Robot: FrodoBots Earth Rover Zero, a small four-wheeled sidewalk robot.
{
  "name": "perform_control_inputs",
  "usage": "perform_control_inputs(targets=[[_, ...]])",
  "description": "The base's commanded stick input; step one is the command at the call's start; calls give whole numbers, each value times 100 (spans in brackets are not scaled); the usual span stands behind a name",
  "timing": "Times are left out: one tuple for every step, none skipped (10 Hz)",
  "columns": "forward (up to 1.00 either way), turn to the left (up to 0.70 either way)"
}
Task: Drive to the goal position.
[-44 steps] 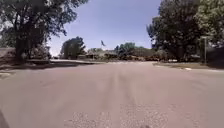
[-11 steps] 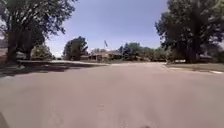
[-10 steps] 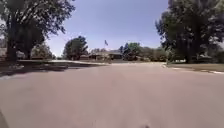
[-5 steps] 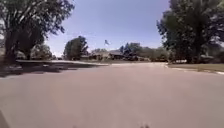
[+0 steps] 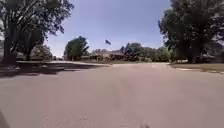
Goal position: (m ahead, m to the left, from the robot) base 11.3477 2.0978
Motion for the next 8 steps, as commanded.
perform_control_inputs(targets=[[85, 0], [85, 0], [85, 0], [95, 0], [100, 0], [100, 0], [100, 0], [100, 0]])
